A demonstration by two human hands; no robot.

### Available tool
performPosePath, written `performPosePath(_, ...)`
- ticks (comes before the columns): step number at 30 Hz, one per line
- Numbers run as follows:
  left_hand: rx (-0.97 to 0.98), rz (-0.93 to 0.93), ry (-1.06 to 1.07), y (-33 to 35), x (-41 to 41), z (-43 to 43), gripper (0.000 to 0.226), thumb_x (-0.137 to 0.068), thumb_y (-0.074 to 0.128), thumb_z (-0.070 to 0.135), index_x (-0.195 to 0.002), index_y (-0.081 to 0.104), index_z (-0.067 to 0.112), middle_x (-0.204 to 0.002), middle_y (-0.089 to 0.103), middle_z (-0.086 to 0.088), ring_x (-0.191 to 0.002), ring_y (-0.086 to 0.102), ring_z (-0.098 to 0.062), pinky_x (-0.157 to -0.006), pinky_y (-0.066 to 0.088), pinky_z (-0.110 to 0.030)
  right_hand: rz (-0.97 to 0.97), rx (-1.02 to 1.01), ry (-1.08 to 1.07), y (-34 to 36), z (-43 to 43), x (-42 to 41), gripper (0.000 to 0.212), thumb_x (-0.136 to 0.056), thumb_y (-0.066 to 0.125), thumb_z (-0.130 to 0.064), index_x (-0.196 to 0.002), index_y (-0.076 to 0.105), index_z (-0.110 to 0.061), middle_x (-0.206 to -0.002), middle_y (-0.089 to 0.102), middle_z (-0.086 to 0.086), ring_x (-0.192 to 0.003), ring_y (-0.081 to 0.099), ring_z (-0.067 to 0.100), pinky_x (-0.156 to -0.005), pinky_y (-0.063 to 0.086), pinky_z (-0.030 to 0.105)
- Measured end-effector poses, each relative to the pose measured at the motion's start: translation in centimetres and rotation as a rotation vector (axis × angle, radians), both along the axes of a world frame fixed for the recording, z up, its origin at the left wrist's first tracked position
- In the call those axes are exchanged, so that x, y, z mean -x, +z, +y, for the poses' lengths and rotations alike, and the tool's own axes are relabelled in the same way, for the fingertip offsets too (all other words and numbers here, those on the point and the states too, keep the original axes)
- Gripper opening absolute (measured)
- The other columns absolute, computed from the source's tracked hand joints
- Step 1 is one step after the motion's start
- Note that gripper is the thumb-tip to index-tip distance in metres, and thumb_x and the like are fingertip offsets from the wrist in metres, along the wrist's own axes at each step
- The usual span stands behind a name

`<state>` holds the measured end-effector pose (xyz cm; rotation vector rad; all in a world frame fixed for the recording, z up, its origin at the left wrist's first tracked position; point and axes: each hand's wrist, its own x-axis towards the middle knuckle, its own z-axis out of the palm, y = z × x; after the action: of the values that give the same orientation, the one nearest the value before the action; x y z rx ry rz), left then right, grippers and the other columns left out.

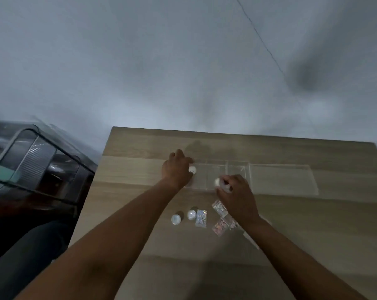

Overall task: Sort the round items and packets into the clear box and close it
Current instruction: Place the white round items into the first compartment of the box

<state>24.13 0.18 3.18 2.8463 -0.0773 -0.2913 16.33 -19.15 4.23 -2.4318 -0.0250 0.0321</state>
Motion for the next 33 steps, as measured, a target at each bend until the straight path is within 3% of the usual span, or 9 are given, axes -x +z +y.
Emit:
performPosePath(4, 0.226, -0.08, 0.188, 0.0, 1.8, 0.9, 0.037, -0.083, 0.067, 0.034, -0.118, 0.057, 0.031, -0.119, 0.057, -0.002, -0.11, 0.058, -0.021, -0.084, 0.055, -0.041, 0.042, 0.082, 0.099, 0.4, 1.5, -3.1, 0.027, -0.086, 0.065, -0.023, -0.11, 0.065, -0.012, -0.107, 0.063, 0.009, -0.104, 0.054, 0.027, -0.09, 0.044, 0.035)
performPosePath(8, 0.487, 0.002, 0.418, -0.3, 3.3, 1.3, 0.038, -0.082, 0.069, 0.032, -0.117, 0.059, 0.023, -0.078, 0.064, 0.009, -0.089, 0.068, -0.018, -0.075, 0.049, -0.028, 0.021, 0.215, 0.237, 0.4, 3.2, -5.4, 0.03, -0.086, 0.062, -0.025, -0.113, 0.063, -0.013, -0.111, 0.064, 0.009, -0.108, 0.052, 0.028, -0.092, 0.045, 0.037)
performPosePath(9, 0.523, 0.021, 0.443, -0.3, 3.4, 1.3, 0.037, -0.081, 0.068, 0.032, -0.116, 0.062, 0.022, -0.077, 0.066, 0.008, -0.088, 0.069, -0.018, -0.075, 0.047, -0.026, 0.008, 0.256, 0.274, 0.4, 3.6, -5.9, 0.03, -0.085, 0.062, -0.025, -0.113, 0.063, -0.013, -0.112, 0.064, 0.01, -0.109, 0.051, 0.029, -0.092, 0.046, 0.038)
performPosePath(13, 0.57, 0.041, 0.484, -0.5, 3.4, 1.3, 0.032, -0.08, 0.066, 0.027, -0.11, 0.07, 0.021, -0.1, 0.076, -0.003, -0.097, 0.069, -0.016, -0.082, 0.046, -0.022, -0.037, 0.486, 0.455, 0.4, 4.6, -7.4, 0.031, -0.086, 0.057, -0.028, -0.112, 0.062, -0.013, -0.113, 0.062, 0.009, -0.108, 0.049, 0.03, -0.087, 0.046, 0.041)
performPosePath(20, 0.612, 0.041, 0.538, -0.5, 3.3, 1.0, 0.029, -0.079, 0.065, 0.022, -0.107, 0.073, 0.022, -0.098, 0.076, -0.004, -0.097, 0.069, -0.018, -0.085, 0.048, -0.025, 0.026, 0.69, 0.491, 0.0, 5.7, -8.0, 0.027, -0.087, 0.051, -0.016, -0.108, 0.066, -0.01, -0.114, 0.064, 0.01, -0.118, 0.046, 0.034, -0.091, 0.043, 0.042)
performPosePath(29, 0.612, 0.061, 0.544, -0.3, 3.4, 1.1, 0.03, -0.081, 0.066, 0.026, -0.11, 0.071, 0.023, -0.098, 0.075, -0.003, -0.097, 0.069, -0.018, -0.086, 0.049, -0.027, 0.053, 0.658, 0.423, -0.9, 6.0, -7.7, 0.024, -0.09, 0.046, -0.014, -0.108, 0.063, -0.012, -0.117, 0.064, 0.009, -0.118, 0.045, 0.032, -0.092, 0.04, 0.043)
performPosePath(33, 0.644, 0.046, 0.531, 0.2, 4.4, 2.0, 0.033, -0.087, 0.063, 0.033, -0.117, 0.067, 0.021, -0.108, 0.074, -0.005, -0.1, 0.068, -0.018, -0.092, 0.053, -0.034, -0.042, 0.561, 0.348, -0.4, 5.6, -6.4, 0.028, -0.089, 0.053, -0.021, -0.114, 0.06, -0.013, -0.119, 0.064, 0.007, -0.114, 0.048, 0.031, -0.089, 0.04, 0.042)
